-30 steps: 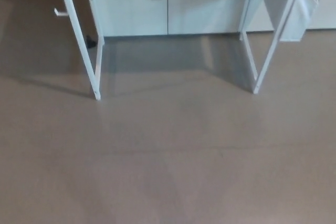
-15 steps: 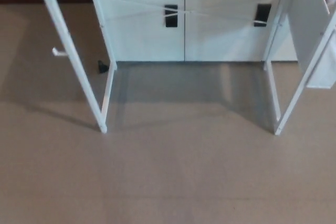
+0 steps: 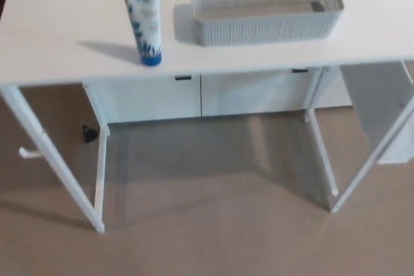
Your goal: The robot walks towards a table in front, picks a shampoo with left hand and puts it in a small grey container
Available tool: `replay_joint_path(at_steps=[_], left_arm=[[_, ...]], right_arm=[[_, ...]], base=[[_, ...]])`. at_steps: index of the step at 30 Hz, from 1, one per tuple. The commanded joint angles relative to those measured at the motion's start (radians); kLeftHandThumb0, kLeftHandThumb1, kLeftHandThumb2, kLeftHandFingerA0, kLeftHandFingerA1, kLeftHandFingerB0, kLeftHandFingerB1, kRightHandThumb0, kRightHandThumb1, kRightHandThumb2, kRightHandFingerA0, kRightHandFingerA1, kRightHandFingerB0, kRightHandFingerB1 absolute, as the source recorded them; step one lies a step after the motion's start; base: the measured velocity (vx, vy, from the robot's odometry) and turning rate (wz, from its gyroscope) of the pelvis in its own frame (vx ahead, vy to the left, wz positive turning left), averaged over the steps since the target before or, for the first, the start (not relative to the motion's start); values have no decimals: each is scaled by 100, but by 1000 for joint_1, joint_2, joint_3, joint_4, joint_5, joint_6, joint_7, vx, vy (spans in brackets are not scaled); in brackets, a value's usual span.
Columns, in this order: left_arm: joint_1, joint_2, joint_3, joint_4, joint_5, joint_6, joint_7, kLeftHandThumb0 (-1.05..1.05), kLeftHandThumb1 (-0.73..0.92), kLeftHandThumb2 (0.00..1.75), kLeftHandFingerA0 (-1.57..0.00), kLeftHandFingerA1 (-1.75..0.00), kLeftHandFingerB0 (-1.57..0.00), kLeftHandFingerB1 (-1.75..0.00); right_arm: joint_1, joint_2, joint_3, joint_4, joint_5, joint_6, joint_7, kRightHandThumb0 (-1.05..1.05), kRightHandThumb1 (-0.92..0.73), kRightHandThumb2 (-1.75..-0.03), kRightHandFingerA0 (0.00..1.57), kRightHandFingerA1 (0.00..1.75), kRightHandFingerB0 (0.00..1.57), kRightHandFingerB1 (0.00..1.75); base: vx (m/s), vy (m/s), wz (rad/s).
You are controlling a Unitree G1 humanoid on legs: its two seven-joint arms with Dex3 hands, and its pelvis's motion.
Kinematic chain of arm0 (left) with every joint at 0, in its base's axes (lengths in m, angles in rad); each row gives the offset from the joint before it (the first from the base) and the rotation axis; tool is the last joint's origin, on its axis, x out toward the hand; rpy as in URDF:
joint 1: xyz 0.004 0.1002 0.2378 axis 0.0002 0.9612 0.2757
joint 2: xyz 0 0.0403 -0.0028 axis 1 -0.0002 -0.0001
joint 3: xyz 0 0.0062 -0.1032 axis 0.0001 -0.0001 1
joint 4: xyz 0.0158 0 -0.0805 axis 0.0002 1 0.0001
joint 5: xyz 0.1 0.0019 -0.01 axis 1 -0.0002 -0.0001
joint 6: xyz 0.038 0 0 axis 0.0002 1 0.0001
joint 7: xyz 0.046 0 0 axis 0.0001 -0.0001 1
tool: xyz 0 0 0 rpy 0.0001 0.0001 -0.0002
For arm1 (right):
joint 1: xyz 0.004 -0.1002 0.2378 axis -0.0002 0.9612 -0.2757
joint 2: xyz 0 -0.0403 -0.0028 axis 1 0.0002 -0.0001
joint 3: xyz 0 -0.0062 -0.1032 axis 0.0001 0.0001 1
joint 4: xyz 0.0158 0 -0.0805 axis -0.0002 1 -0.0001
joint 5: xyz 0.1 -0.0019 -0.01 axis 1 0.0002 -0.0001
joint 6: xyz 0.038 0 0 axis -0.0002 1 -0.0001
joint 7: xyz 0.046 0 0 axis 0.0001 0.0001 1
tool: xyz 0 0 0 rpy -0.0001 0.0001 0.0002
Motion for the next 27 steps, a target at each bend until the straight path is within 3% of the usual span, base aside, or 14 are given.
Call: replay_joint_path(at_steps=[1,4,5,6,7,9,10,27], left_arm=[[9,13,-4,5,9,-4,-7,-28,76,63,-35,-37,-27,-32],[6,11,4,6,-1,-1,-5,-26,74,63,-36,-38,-28,-33],[6,11,5,6,-3,-2,-8,-25,54,93,-26,-53,-14,-46],[7,13,2,5,1,-5,-14,-25,54,93,-26,-53,-14,-46],[7,17,-10,6,15,-9,-5,-29,75,62,-35,-37,-27,-32],[3,19,-13,8,17,-7,-3,-34,72,71,-30,-40,-26,-37],[2,16,-6,7,8,-5,-5,-27,75,62,-33,-37,-27,-32],[-3,26,-21,-7,15,-4,-7,-29,74,62,-35,-37,-27,-32]], right_arm=[[-3,-12,5,0,-11,0,6,-26,-74,-62,65,43,50,37],[-5,-12,7,2,-12,3,6,-27,-73,-62,66,43,50,37],[-6,-12,9,2,-14,4,7,-26,-74,-62,66,42,50,37],[-7,-12,11,3,-15,5,7,-26,-74,-62,66,42,50,37],[-6,-10,9,3,-13,5,8,-25,-73,-62,65,42,50,37],[-8,-9,7,4,-10,3,9,-26,-74,-62,64,42,50,38],[-8,-10,11,4,-15,-1,8,-26,-73,-62,65,43,50,38],[7,-7,-1,7,-8,-1,10,-26,-73,-61,66,43,51,38]], base=[[419,-134,34],[556,-125,48],[520,-98,48],[509,-104,18],[496,-101,5],[313,-101,2],[264,-85,-9],[109,103,-2]])
